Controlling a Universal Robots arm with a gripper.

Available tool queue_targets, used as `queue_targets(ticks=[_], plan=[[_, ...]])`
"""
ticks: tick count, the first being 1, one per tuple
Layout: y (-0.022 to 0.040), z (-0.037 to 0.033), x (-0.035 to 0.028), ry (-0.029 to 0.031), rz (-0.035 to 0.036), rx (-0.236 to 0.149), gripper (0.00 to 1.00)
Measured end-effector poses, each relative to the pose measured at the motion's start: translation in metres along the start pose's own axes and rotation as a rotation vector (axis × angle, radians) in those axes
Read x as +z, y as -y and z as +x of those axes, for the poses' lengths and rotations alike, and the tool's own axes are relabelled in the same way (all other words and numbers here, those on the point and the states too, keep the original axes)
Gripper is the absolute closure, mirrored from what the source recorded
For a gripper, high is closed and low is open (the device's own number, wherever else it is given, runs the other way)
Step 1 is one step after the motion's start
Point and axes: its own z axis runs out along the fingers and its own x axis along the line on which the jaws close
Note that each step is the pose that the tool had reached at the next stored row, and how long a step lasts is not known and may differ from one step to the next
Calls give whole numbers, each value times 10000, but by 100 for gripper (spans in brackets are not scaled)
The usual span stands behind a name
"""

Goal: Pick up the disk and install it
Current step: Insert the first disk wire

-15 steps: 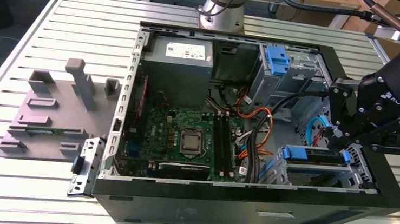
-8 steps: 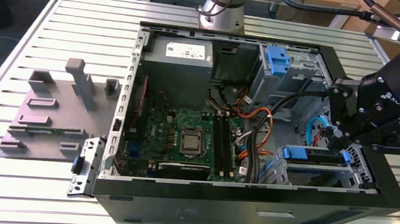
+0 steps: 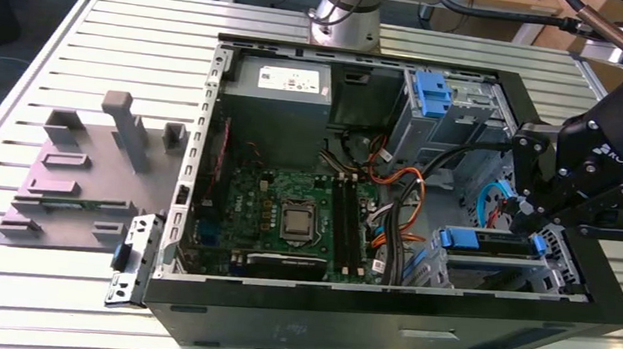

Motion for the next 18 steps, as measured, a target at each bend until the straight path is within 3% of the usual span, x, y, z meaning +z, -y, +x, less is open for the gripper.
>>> queue_targets(ticks=[18], plan=[[0,0,1,-6,-14,-180,89]])
